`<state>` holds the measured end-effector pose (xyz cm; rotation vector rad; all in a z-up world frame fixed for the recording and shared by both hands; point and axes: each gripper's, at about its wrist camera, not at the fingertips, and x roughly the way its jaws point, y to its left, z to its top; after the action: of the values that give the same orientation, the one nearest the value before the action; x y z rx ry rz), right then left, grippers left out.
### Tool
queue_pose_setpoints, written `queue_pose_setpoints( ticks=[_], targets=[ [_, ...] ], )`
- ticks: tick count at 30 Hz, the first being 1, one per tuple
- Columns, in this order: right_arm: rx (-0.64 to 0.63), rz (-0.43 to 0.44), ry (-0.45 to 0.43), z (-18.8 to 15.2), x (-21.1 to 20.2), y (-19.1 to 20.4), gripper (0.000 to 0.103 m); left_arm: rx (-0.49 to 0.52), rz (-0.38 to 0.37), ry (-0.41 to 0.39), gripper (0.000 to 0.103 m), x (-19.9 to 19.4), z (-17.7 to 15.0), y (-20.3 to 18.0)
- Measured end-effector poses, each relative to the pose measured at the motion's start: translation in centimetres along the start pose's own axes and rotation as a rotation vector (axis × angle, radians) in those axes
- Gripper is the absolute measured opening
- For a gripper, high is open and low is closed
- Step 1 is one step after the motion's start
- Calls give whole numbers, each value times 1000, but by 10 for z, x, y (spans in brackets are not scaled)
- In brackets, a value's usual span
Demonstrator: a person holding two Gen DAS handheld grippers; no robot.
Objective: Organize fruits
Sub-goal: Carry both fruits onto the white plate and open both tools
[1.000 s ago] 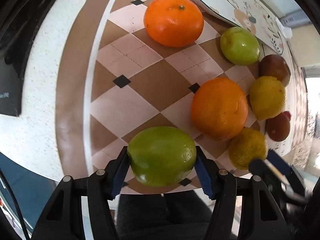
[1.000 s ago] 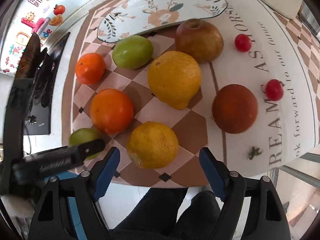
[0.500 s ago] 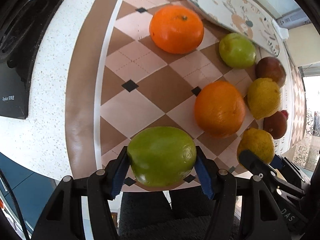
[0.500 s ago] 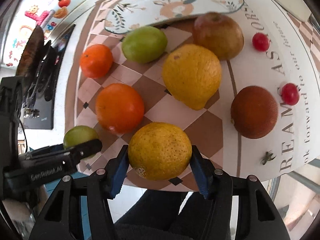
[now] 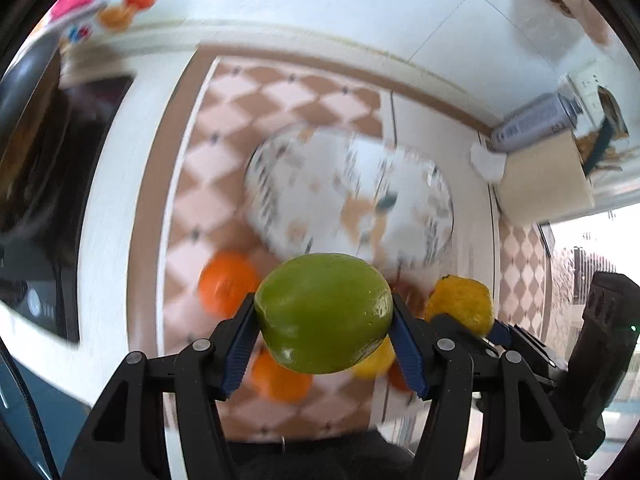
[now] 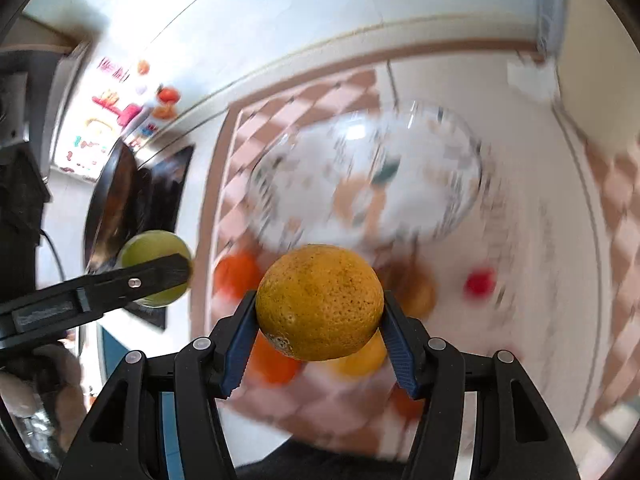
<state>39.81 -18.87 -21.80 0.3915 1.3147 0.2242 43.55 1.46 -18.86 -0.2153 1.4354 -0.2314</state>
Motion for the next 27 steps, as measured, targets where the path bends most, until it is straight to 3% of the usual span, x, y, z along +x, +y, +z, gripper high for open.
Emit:
queue_pose_setpoints(
  ticks=[4,11,16,24,27],
  targets=[
    [-48,-23,58,59,42,-18,61,-42,23,48,60,40,52,-10],
    [-138,-80,142,109,104,-30,61,-103,66,180,60,124,106,-15],
    [-179,-97,194,123,129,-31,61,-146,72,253,60,158,120,-8],
    [-183,-70,229,137,138,-37,62,-165,95,291,60,171,124,-5],
    [-179,-63,231,139,137,-35,73,-162,108,283,61,172,129,-8]
  ],
)
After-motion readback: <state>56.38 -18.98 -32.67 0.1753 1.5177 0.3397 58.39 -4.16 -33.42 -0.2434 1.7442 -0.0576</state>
